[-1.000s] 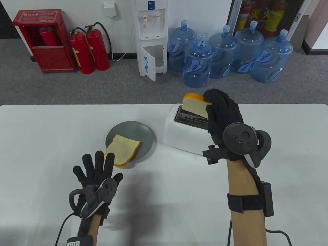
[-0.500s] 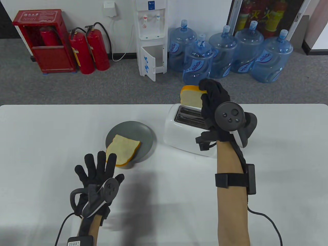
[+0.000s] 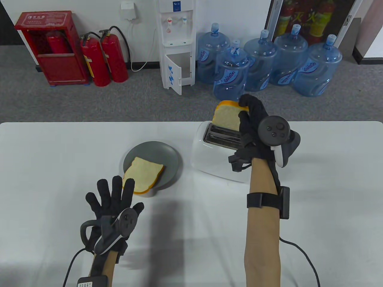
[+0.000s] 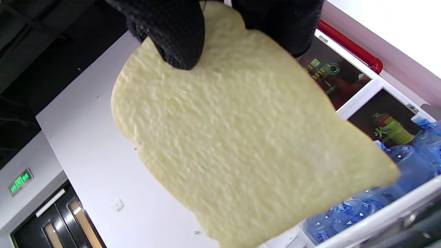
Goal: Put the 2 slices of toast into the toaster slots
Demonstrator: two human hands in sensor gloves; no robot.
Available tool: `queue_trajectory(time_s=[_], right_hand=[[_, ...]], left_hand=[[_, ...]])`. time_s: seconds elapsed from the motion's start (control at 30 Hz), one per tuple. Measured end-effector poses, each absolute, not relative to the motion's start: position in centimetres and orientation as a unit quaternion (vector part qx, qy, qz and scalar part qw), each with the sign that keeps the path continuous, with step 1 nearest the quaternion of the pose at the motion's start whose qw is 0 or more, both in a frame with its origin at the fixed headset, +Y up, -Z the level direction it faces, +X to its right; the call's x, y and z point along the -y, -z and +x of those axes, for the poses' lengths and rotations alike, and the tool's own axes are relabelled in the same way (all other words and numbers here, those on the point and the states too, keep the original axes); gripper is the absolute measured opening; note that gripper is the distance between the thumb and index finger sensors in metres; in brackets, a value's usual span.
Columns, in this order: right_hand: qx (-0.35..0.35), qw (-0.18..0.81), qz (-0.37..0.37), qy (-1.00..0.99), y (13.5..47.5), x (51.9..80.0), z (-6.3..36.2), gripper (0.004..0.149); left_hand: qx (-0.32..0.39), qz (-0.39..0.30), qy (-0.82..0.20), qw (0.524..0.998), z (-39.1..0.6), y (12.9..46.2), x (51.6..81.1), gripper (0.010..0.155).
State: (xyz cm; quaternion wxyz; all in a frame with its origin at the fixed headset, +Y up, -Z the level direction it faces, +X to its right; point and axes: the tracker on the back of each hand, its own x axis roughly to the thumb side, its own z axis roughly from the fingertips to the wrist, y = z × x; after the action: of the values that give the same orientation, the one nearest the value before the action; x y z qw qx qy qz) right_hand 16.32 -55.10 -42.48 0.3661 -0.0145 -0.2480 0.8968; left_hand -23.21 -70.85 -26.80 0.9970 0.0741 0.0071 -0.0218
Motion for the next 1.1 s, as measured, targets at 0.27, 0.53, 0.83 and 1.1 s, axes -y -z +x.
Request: queue_trajectory(time_s=[0.27, 0.53, 0.83, 1.1], right_hand=[[0.233, 0.358, -0.012, -0.904, 43.3, 56.1, 16.0, 0.051], [0.232, 0.361, -0.016, -0.903, 43.7, 57.2, 16.3, 0.052], [0.231, 0.367, -0.026, -0.901, 44.2, 58.1, 16.6, 0.052], [0.227, 0.36, -0.034, -0.904, 44.5, 59.0, 17.1, 0.052]], left_hand=[[-0.001, 0.069, 0.037, 0.997, -22.7, 26.8, 71.2, 0.076], [-0.007, 0.063, 0.037, 0.997, -23.2, 27.0, 71.5, 0.076], [-0.008, 0.062, 0.04, 0.997, -23.2, 27.0, 71.4, 0.076], [-0.007, 0.063, 0.041, 0.997, -23.2, 26.9, 71.3, 0.075]])
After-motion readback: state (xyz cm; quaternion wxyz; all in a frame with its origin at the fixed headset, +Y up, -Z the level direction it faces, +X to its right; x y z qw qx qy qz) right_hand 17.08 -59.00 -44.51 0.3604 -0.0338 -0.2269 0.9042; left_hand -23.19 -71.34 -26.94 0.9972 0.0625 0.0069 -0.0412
